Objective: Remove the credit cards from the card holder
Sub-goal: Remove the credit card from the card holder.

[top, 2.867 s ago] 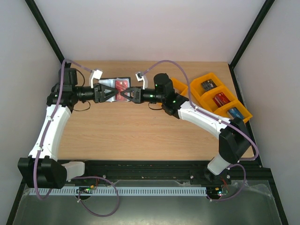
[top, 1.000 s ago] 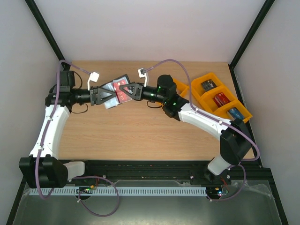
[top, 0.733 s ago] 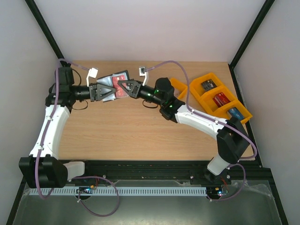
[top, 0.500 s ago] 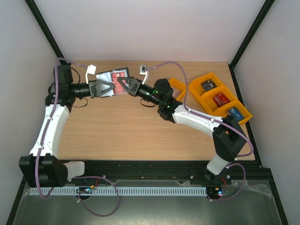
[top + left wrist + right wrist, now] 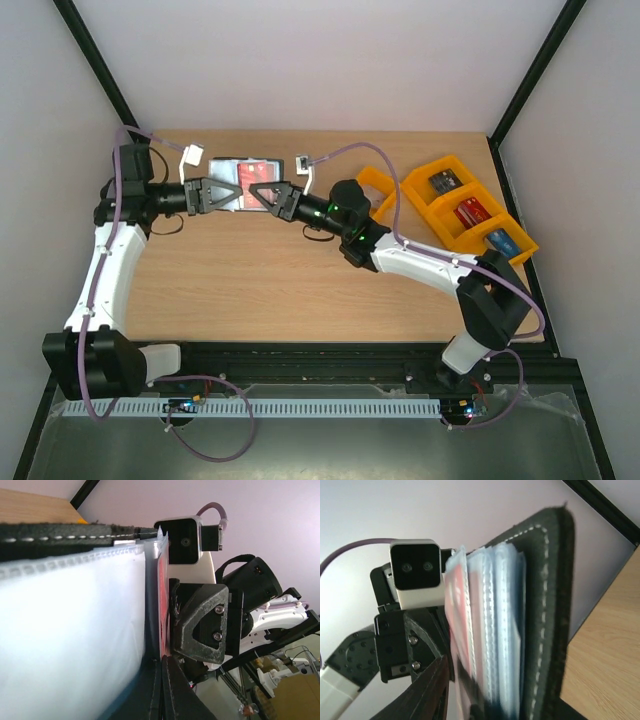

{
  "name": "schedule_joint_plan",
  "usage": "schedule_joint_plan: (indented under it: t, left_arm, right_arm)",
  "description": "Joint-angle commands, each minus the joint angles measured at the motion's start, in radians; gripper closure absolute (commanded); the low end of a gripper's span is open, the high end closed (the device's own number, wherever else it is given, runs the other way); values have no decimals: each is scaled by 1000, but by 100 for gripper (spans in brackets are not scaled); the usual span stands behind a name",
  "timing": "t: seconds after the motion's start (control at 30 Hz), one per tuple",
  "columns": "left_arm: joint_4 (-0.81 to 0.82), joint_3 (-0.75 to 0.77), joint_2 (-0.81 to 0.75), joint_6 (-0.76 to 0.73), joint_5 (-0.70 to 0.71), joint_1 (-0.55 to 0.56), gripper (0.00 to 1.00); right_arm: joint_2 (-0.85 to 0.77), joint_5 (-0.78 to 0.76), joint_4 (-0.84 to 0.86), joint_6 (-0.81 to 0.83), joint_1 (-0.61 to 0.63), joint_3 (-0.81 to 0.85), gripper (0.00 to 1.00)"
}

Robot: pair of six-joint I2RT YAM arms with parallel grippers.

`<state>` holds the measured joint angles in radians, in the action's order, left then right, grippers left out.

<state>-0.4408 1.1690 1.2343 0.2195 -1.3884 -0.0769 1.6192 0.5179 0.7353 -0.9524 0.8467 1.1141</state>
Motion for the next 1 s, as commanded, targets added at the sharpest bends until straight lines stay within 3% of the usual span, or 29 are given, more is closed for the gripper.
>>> schedule_joint_plan:
  t: [0.0, 0.17, 0.37, 0.57, 0.63, 0.73, 0.97]
  left_arm:
    - [-72, 3, 11, -102, -8, -18, 98]
    - [-191, 35, 18, -236, 52, -23, 98]
    - [-254, 61, 26, -308, 64, -31, 98]
    - [-321, 73, 38, -384, 64, -62, 98]
    - [-327, 70, 40, -395, 65, -63, 98]
    - [-336, 70, 41, -406, 65, -63, 98]
    - [-412, 72, 47, -500, 113, -104, 98]
  right_arm:
    - [-63, 37, 27, 3, -26, -33, 66]
    - [-72, 81, -4, 26, -41, -21, 66]
    - [-66, 126, -24, 28, -51, -7, 87]
    - [-92, 133, -78, 64, -68, -6, 82]
    - [-86, 151, -80, 64, -68, 1, 85]
    - [-73, 165, -87, 57, -69, 10, 98]
    - [-104, 136, -169, 107, -92, 9, 98]
